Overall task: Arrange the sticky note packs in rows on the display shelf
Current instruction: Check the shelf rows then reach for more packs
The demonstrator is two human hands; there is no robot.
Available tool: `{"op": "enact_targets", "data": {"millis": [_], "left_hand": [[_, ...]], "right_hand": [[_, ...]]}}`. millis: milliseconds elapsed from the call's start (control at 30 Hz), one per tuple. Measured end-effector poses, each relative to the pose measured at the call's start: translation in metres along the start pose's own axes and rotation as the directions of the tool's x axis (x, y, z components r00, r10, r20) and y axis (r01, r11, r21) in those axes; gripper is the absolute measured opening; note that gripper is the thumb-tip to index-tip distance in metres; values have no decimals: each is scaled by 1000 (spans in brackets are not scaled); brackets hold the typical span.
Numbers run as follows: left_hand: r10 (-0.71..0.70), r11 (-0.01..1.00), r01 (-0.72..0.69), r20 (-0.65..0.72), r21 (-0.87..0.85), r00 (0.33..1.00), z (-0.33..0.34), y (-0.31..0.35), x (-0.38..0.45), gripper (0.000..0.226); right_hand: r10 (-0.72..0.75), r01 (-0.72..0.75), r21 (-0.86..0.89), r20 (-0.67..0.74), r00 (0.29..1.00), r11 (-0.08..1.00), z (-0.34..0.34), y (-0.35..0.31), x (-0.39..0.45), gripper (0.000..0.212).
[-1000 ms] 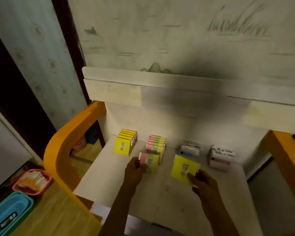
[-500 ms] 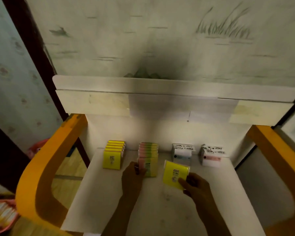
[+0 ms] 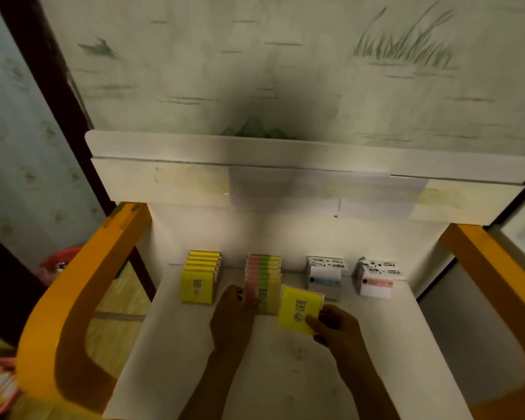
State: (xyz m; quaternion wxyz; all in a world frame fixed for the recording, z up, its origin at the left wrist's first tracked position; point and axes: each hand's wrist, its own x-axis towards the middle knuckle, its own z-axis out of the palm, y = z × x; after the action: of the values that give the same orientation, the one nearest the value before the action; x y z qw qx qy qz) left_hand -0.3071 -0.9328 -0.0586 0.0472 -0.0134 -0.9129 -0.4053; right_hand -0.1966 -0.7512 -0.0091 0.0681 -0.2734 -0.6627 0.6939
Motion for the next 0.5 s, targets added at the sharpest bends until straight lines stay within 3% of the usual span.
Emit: {"op": "enact_targets", "data": {"millis": [100,200,500], "left_hand": [[152,979,-152,11,136,988,-18,-13,0,23],[280,901,-308,133,306,951,-47,-30,0,20],[86,828,-243,313,506,946,-113,-69,-7,39]], "right_hand": [[-2,2,-12,15,1000,1000,19,2,5,17],[-6,7,-21,49,999,1000,47,5,8,14],[-106,122,-113,133,985,986,159,31,34,22]]}}
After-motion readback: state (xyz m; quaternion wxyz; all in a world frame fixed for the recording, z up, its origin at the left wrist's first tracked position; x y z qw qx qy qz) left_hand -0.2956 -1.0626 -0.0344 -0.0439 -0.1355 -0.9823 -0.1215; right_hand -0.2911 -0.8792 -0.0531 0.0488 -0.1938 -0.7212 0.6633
